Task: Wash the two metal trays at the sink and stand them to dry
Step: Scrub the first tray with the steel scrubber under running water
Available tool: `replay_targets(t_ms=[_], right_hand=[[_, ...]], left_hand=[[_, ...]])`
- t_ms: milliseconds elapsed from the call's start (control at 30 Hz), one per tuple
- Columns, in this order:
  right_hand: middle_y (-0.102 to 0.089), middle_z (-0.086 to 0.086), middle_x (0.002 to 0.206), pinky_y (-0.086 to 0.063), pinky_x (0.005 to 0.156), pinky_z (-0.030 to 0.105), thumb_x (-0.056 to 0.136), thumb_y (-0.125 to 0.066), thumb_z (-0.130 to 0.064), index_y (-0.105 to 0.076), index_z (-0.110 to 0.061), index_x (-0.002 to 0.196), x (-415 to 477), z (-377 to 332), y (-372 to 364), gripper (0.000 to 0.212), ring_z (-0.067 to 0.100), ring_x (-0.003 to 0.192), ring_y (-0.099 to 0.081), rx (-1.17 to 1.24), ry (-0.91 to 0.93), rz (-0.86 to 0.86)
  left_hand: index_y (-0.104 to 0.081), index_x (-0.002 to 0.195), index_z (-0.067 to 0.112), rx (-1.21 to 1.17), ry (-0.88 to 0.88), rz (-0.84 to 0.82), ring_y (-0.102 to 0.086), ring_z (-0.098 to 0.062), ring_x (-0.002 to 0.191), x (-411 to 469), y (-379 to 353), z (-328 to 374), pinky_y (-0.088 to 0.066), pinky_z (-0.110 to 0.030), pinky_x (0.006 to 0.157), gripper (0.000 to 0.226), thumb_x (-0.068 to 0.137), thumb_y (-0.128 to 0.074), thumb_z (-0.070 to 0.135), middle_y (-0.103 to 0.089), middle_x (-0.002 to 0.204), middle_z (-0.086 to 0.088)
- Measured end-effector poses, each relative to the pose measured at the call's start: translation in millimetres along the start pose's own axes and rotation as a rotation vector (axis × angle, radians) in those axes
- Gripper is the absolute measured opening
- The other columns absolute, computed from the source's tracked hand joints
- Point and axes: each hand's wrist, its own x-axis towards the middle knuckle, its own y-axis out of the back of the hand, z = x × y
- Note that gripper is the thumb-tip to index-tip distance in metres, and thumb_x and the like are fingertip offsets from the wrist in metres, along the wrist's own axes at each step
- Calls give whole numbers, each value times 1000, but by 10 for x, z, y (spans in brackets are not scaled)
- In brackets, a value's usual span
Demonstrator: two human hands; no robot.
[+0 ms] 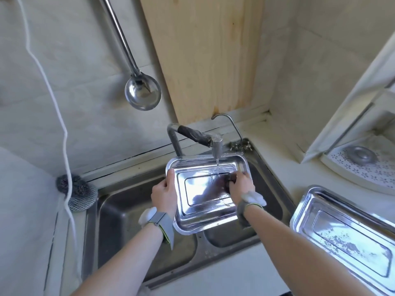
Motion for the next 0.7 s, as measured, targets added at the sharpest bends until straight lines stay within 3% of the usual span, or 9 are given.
replay_targets(t_ms=[100, 200, 267, 367, 400, 467, 533, 600, 700], right_hand=[[-50, 3, 122, -41, 94, 21, 87, -56, -4, -68, -25, 114, -366, -389, -204, 36, 20, 97, -58, 209, 383, -119], [-54, 1, 120, -41, 95, 21, 86, -58, -8, -70, -29, 115, -540, -85, -350, 38, 20, 104, -58, -1, 631, -356], [-57, 4, 122, -43, 95, 24, 89, -55, -12, -68, -26, 119, -316, 253, -272, 36, 25, 108, -59, -126, 479, -303], [-64, 11, 112, -51, 85, 30, 92, -53, -17, -67, -20, 118, 106, 319, -36, 30, 29, 92, -64, 14, -46, -4], [-62, 12, 115, -49, 85, 30, 93, -51, -17, -65, -18, 121, 189, 189, 5, 31, 29, 91, -61, 88, -129, 79], [-57, 12, 121, -45, 87, 31, 93, -51, -13, -60, -19, 126, 190, -187, 15, 34, 28, 98, -57, 182, -68, 140], [-64, 6, 115, -48, 85, 26, 89, -60, -12, -64, -21, 121, -30, -467, -6, 34, 23, 98, -62, 325, 84, 74], [-65, -4, 100, -43, 77, 14, 83, -71, -16, -70, -22, 113, -362, -499, -103, 31, 13, 89, -60, 368, 271, -158], [-62, -6, 98, -41, 74, 8, 78, -77, -21, -73, -25, 107, -530, -148, -134, 29, 10, 86, -57, 118, 422, -444]], left_hand=[[-30, 54, 11, 37, -11, 40, -28, -20, 55, -9, -69, 53, -24, -32, 56, 61, 91, -47, 56, -31, 53, -6], [-30, 52, 11, 51, -11, 78, -29, -21, 54, 106, 32, 13, -24, -32, 56, 63, 92, -46, 57, -32, 52, -7], [-31, 52, 11, 71, -43, 46, -29, -20, 54, 104, 100, -5, -23, -31, 55, 63, 92, -46, 56, -33, 50, -5], [-36, 53, 10, 69, -56, 4, -31, -18, 53, -40, 49, -15, -24, -29, 56, 62, 91, -47, 58, -36, 51, -8], [-37, 54, 10, 72, -44, -9, -31, -18, 54, -95, 1, -24, -24, -29, 56, 62, 90, -47, 60, -36, 52, -8], [-35, 56, 10, 86, -9, -8, -29, -18, 54, -167, -86, 3, -24, -29, 55, 62, 89, -46, 61, -34, 54, -7], [-35, 56, 6, 70, 6, 23, -29, -20, 55, -145, -128, 33, -26, -31, 55, 65, 90, -46, 60, -33, 53, -7], [-32, 52, 8, 77, -14, 55, -27, -22, 55, -81, -80, 65, -25, -34, 53, 64, 91, -47, 56, -30, 51, -6], [-43, 55, -3, 87, -24, 55, -33, -24, 55, 28, 19, 28, -27, -34, 54, 68, 93, -46, 54, -42, 54, -11]])
